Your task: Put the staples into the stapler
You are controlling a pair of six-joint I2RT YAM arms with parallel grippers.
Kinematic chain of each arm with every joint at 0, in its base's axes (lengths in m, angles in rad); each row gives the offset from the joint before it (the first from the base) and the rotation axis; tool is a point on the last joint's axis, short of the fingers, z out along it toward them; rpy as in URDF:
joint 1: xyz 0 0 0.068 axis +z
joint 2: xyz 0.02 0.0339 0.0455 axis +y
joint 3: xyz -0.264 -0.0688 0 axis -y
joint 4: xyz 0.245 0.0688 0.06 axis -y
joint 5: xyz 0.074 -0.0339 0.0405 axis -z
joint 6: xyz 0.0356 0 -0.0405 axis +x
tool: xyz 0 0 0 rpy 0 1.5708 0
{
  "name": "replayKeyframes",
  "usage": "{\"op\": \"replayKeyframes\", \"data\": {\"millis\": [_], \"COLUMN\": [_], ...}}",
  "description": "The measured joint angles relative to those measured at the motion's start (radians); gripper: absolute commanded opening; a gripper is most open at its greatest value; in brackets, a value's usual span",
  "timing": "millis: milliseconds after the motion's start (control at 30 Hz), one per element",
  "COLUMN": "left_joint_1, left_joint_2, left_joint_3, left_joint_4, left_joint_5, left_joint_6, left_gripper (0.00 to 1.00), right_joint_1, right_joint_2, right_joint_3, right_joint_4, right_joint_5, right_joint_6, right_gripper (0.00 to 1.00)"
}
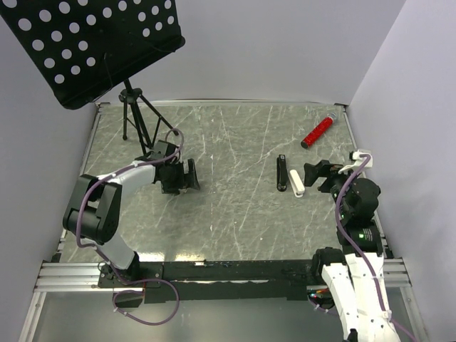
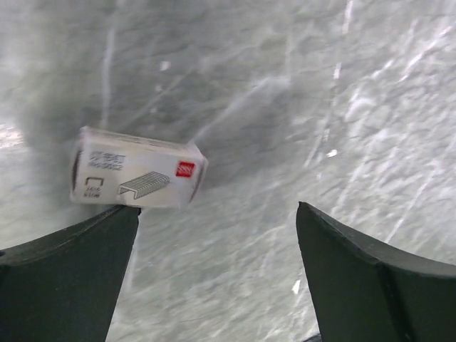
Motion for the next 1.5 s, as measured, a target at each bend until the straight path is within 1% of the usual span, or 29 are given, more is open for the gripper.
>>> {"op": "replayKeyframes", "data": {"millis": [300,400,467,567,733,900,1000,1100,1500], "left_joint_1": [-0.035,-0.036,-0.034,-0.019,0.019,0.022,0.022,0.022,0.018], "left_joint_2": [-0.006,-0.048,-0.077,-0.085,-0.019,0.075,0.106,0.119,0.121], "left_joint_3": [0.001,0.004,0.018,0.057,0.122,0.157,0.161,0.163,0.161], "left_joint_4": [0.020,-0.009,-0.032,-0.051,-0.060,-0.066,-0.080,-0.089,-0.087], "left_joint_5": [0.014,-0.022,-0.070,-0.124,-0.168,-0.169,-0.167,-0.155,-0.100], "left_joint_6": [-0.044,-0.041,-0.040,-0.042,-0.043,-0.042,-0.041,-0.038,-0.031], "left_gripper": [0.97,0.98,0.99,0.98,0.97,0.95,0.93,0.89,0.80], "right_joint_1": [0.000,0.000,0.000,0.000,0.000,0.000,0.000,0.000,0.000], "right_joint_2": [0.102,0.137,0.145,0.154,0.152,0.150,0.150,0.145,0.138], "right_joint_3": [0.037,0.050,0.051,0.051,0.051,0.051,0.051,0.051,0.043], "right_joint_4": [-0.015,-0.016,-0.016,-0.017,-0.018,-0.018,-0.021,-0.026,-0.030], "right_joint_5": [-0.075,-0.109,-0.125,-0.133,-0.133,-0.132,-0.132,-0.130,-0.155], "right_joint_6": [0.027,0.039,0.049,0.061,0.076,0.083,0.084,0.087,0.111], "right_gripper": [1.00,1.00,1.00,1.00,1.00,1.00,1.00,1.00,1.00]}}
